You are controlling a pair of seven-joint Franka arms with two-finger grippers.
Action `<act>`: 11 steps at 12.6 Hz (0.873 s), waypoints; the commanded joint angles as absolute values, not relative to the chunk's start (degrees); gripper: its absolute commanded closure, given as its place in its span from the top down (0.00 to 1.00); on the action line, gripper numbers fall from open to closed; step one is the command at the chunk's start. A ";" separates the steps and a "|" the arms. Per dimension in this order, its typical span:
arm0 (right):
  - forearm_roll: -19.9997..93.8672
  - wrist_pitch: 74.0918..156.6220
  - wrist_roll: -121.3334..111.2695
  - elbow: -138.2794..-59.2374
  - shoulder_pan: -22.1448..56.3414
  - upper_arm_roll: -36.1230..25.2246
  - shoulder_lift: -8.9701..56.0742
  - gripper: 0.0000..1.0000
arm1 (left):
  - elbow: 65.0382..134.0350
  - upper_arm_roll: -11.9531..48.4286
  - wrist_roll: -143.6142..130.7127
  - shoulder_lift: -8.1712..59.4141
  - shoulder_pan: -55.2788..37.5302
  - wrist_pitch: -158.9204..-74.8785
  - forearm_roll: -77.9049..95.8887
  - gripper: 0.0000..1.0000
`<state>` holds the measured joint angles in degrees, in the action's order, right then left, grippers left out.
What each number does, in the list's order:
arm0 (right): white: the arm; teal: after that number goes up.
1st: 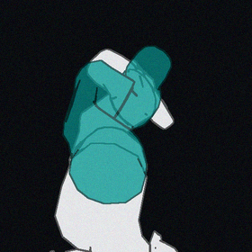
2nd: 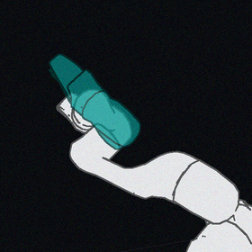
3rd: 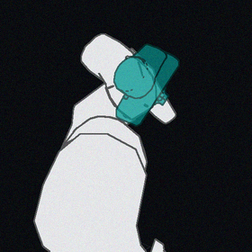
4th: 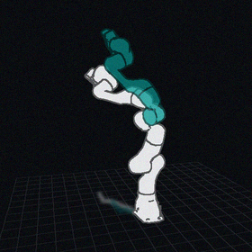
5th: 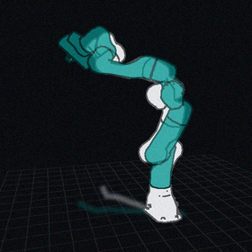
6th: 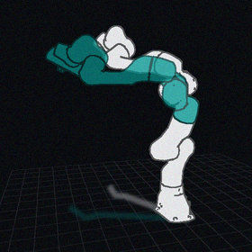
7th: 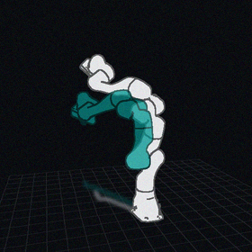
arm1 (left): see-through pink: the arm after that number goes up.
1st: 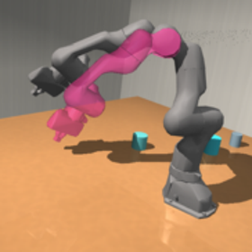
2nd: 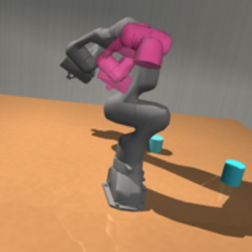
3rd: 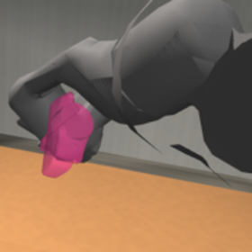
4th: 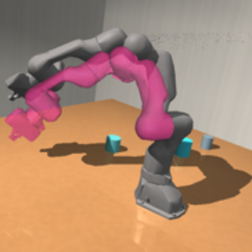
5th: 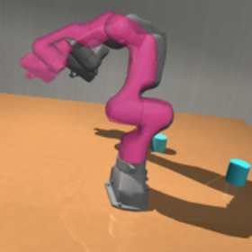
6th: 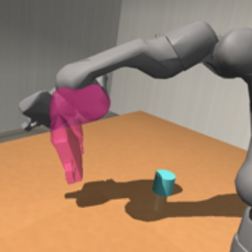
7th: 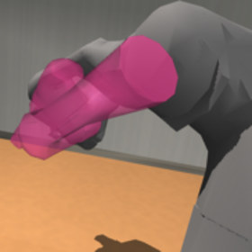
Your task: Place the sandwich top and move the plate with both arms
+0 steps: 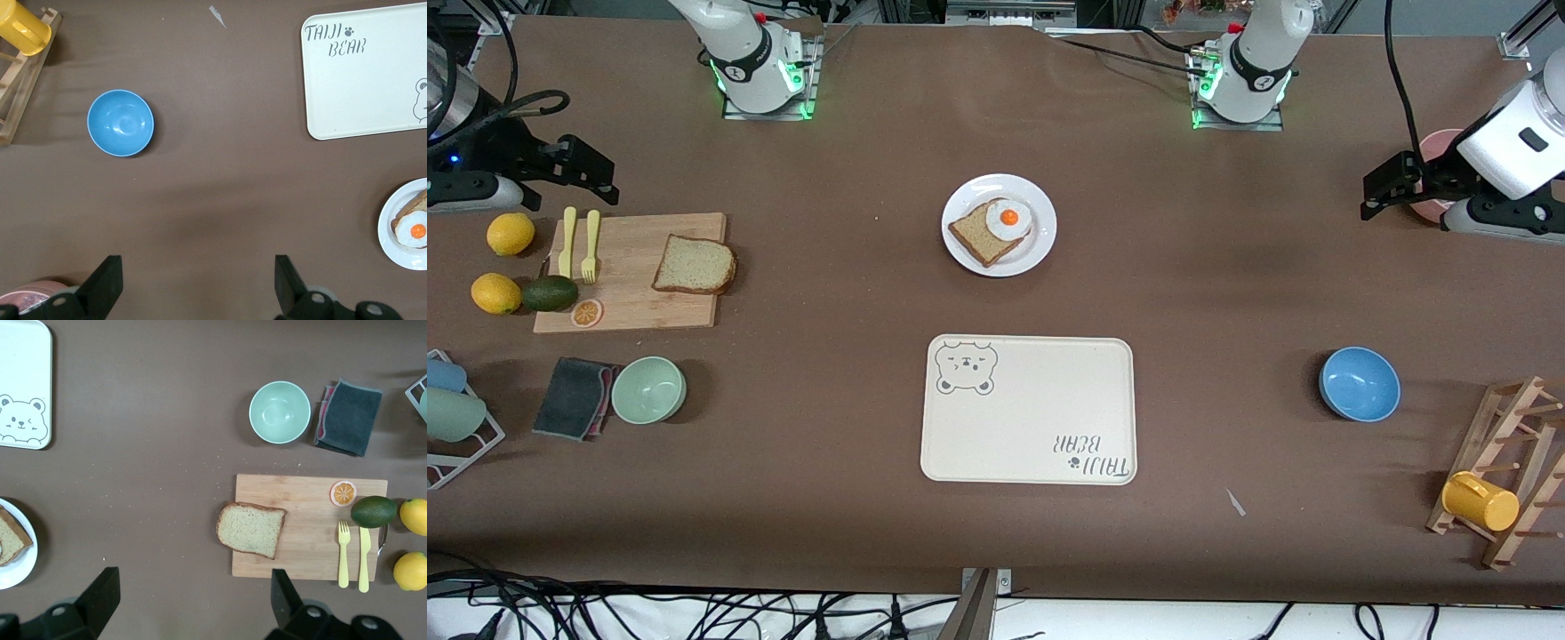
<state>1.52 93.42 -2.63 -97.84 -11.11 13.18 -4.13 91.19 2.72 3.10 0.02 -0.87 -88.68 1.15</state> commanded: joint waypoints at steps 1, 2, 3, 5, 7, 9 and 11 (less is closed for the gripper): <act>1.76 92.81 -2.81 -96.33 -9.85 12.13 -3.43 1.00 | 89.21 2.64 4.13 0.97 -0.97 -87.36 1.41 1.00; 1.76 93.25 -2.73 -96.33 -9.23 12.13 -3.17 1.00 | 89.21 2.64 4.13 0.97 -0.88 -87.36 1.41 1.00; 1.84 93.34 -2.81 -96.33 -9.23 12.13 -2.99 1.00 | 89.21 2.64 4.13 0.97 -0.88 -87.36 1.41 1.00; 1.58 93.60 -2.81 -96.24 -9.14 12.13 -2.55 1.00 | 89.21 2.64 4.13 0.97 -0.97 -87.36 1.41 1.00; 1.58 94.13 -2.90 -96.33 -9.23 12.04 -2.90 1.00 | 89.21 2.64 4.13 0.97 -0.88 -87.36 1.41 1.00; 1.93 93.52 -2.90 -96.33 -9.32 12.13 -2.99 1.00 | 89.21 2.64 4.13 0.97 -0.97 -87.36 1.41 1.00; 1.15 92.99 -2.73 -96.33 -9.14 12.22 -3.08 1.00 | 89.21 2.64 4.13 0.97 -0.88 -87.36 1.41 1.00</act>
<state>1.50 94.22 -2.63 -97.69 -9.90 12.71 -3.35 91.19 2.72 3.10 0.02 -0.87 -88.68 1.15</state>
